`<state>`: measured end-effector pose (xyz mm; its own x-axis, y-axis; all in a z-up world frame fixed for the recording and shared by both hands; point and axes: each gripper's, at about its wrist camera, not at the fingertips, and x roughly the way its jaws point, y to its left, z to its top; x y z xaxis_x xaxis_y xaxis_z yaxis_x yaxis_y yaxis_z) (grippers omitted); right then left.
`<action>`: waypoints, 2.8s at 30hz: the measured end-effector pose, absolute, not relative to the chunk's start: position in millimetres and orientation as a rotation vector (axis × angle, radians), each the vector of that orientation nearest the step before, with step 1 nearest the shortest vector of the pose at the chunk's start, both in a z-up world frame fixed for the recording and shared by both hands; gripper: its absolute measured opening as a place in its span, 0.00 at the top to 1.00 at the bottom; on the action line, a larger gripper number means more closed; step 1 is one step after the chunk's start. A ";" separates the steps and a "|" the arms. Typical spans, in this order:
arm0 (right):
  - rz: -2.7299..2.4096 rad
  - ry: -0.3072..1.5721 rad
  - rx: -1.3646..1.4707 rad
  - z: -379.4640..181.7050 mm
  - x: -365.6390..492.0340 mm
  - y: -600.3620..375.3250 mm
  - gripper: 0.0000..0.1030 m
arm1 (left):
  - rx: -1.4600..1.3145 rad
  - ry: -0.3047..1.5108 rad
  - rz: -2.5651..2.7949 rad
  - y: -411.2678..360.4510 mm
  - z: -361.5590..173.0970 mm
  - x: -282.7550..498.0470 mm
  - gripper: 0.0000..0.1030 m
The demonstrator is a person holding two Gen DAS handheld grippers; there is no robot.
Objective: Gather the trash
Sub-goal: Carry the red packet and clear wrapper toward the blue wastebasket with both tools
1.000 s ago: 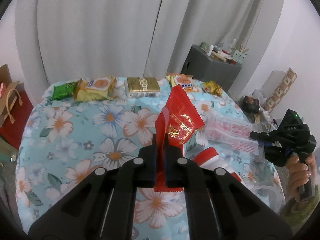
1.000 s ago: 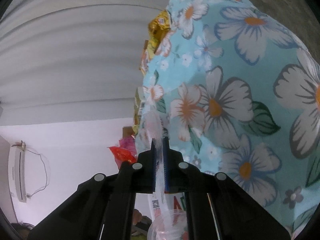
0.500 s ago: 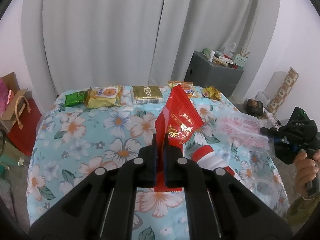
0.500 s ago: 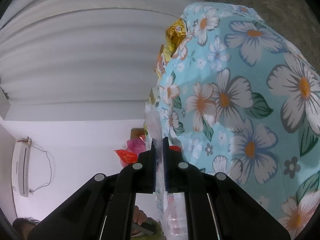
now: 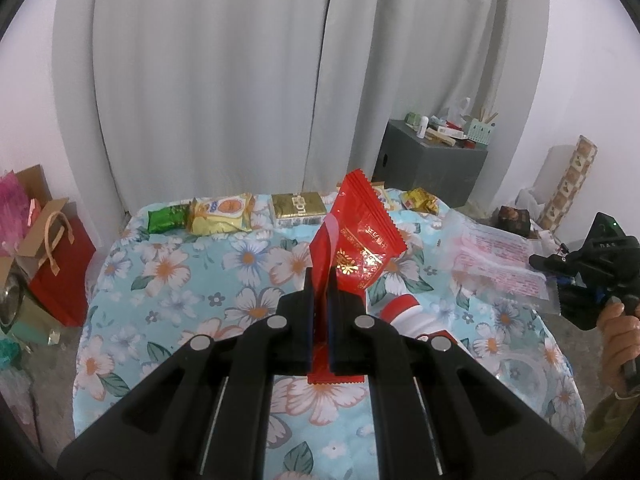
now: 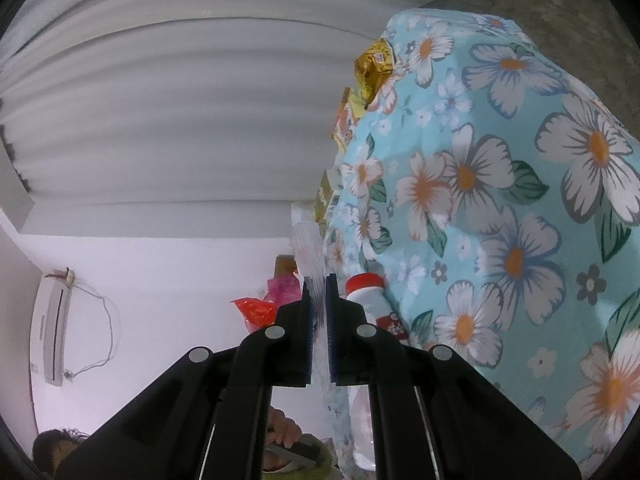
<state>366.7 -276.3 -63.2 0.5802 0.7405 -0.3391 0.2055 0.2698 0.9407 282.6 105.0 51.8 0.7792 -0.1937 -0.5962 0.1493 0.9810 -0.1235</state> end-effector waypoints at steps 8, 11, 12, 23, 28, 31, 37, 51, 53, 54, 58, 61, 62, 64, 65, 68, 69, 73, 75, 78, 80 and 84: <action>0.456 0.914 1.279 -51.7 356.4 -271.3 0.94 | -0.072 0.624 -0.193 102.3 63.2 269.6 0.97; 0.459 0.909 1.277 -48.8 352.7 -268.7 0.94 | -0.068 0.612 -0.196 100.2 67.6 264.0 0.97; 0.462 0.907 1.276 -47.5 350.8 -267.7 0.94 | -0.067 0.610 -0.196 99.6 68.5 262.6 0.97; 0.484 0.865 1.266 -25.4 321.6 -265.7 0.94 | -0.077 0.568 -0.208 95.2 86.2 233.4 0.97; 0.494 0.843 1.256 -11.8 305.3 -265.9 0.94 | -0.093 0.545 -0.216 92.7 95.5 218.2 0.97; 0.493 0.832 1.256 -5.5 292.6 -263.1 0.94 | -0.111 0.526 -0.225 92.1 100.1 206.3 0.97; 0.495 0.834 1.248 4.9 267.6 -251.7 0.94 | -0.158 0.502 -0.241 93.2 103.4 180.3 0.97; 0.509 0.821 1.239 9.9 199.2 -230.8 0.94 | -0.180 0.464 -0.278 93.5 99.6 109.5 0.97; 0.502 0.822 1.237 7.5 189.7 -230.4 0.94 | -0.184 0.462 -0.284 92.0 98.7 100.5 0.97; 0.500 0.822 1.239 6.5 186.3 -230.7 0.94 | -0.184 0.462 -0.289 90.2 97.5 96.5 0.97; 0.492 0.816 1.249 1.6 174.0 -233.8 0.94 | -0.168 0.465 -0.306 82.9 94.6 88.5 0.97; 0.486 0.802 1.262 -1.4 164.7 -239.7 0.94 | -0.162 0.468 -0.321 76.0 94.9 85.3 0.97; 0.485 0.797 1.265 -2.1 163.4 -241.3 0.94 | -0.158 0.467 -0.328 72.9 95.3 84.2 0.97; 0.480 0.780 1.270 -2.4 157.7 -247.8 0.94 | -0.146 0.468 -0.347 63.9 96.4 82.8 0.97; 0.477 0.765 1.270 -2.3 153.5 -252.8 0.94 | -0.141 0.470 -0.356 59.2 97.0 82.2 0.97; 0.459 0.718 1.287 -3.5 138.7 -269.5 0.94 | -0.123 0.483 -0.389 45.2 98.0 84.3 0.97; 0.451 0.704 1.295 -4.6 134.8 -275.2 0.94 | -0.110 0.486 -0.402 37.3 99.4 86.0 0.97; 0.381 0.634 1.324 -6.4 102.1 -309.9 0.94 | -0.098 0.491 -0.471 10.8 105.5 92.8 0.97; 0.311 0.586 1.317 -2.3 77.5 -332.6 0.94 | -0.097 0.501 -0.529 -9.1 108.9 98.3 0.97; 0.183 0.494 1.308 6.0 31.9 -369.1 0.94 | -0.083 0.517 -0.618 -42.8 112.8 104.3 0.97; 0.103 0.439 1.308 8.4 1.7 -389.1 0.94 | -0.065 0.532 -0.677 -67.4 113.6 106.8 0.97; -0.086 0.345 1.308 3.8 -58.7 -425.9 0.94 | -0.011 0.578 -0.786 -122.9 109.0 110.9 0.97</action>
<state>-58.7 -425.9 3.8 0.9459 0.1311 -0.2968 0.2552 0.2641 0.9301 110.9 -122.9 109.0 0.5606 -0.6703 -0.4863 0.6644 0.7146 -0.2190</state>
